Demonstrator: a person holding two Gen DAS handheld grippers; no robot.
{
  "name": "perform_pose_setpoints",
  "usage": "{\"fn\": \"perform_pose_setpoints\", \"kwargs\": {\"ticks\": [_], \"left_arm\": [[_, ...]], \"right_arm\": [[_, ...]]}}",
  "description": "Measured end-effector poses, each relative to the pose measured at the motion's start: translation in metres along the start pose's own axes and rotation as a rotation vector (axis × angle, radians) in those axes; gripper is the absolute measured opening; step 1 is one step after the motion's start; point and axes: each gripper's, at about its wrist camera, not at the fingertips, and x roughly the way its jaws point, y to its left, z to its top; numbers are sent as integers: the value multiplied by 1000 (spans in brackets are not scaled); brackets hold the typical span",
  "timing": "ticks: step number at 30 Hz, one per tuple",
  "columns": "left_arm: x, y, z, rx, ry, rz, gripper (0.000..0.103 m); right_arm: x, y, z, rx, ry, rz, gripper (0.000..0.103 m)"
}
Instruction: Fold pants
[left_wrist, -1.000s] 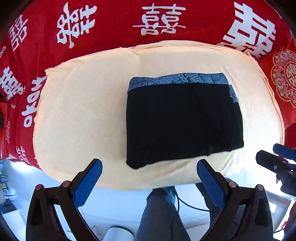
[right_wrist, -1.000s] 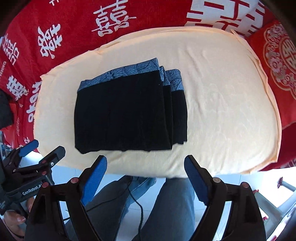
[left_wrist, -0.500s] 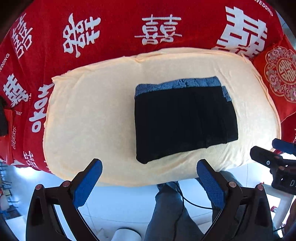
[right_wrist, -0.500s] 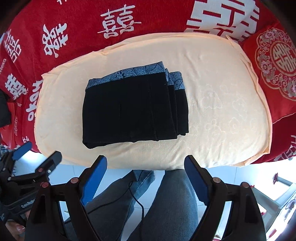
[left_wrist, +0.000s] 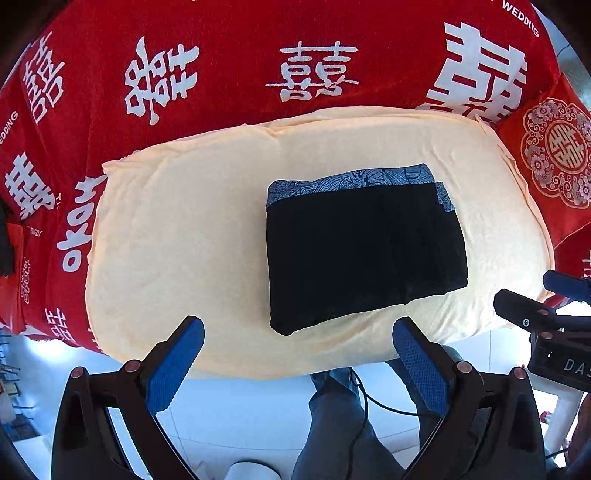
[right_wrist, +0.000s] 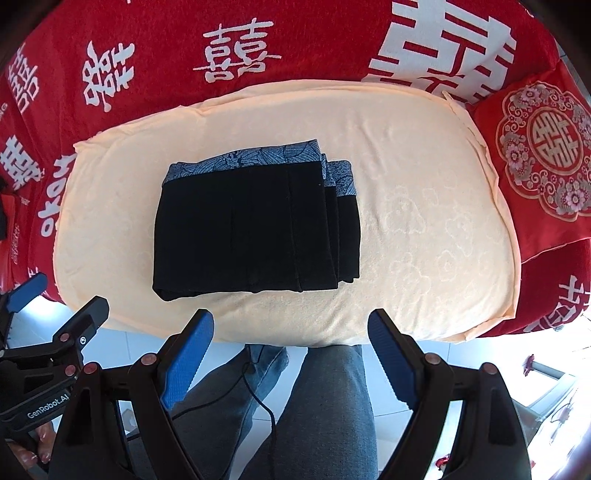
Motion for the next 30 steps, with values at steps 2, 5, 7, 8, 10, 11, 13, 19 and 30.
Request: {"fn": "perform_pose_setpoints", "kwargs": {"ticks": [2, 5, 7, 8, 10, 11, 13, 19, 30], "left_arm": [[0, 1, 0, -4, 2, -3, 103], [0, 1, 0, -6, 5, -6, 103], [0, 0, 0, -5, 6, -7, 103], [0, -1, 0, -4, 6, -7, 103], [0, -2, 0, -2, 7, -7, 103], [0, -2, 0, -1, 7, -7, 103], [0, -3, 0, -2, 8, -8, 103], [1, -6, 0, -6, 13, -6, 103], [1, -13, 3, -1, 14, -1, 103]], "right_arm": [[0, 1, -1, -1, -2, -2, 88], [-1, 3, 0, -6, -1, -7, 88], [-1, 4, -1, -9, -1, -8, 88], [-1, 5, 0, -10, 0, -10, 88], [-1, 5, -1, -8, 1, -10, 88], [-1, 4, -1, -8, 2, -11, 88], [0, 4, 0, -9, 5, -13, 88], [2, 1, 1, -12, 11, -15, 88], [4, -2, 2, -16, 14, -13, 88]]}}
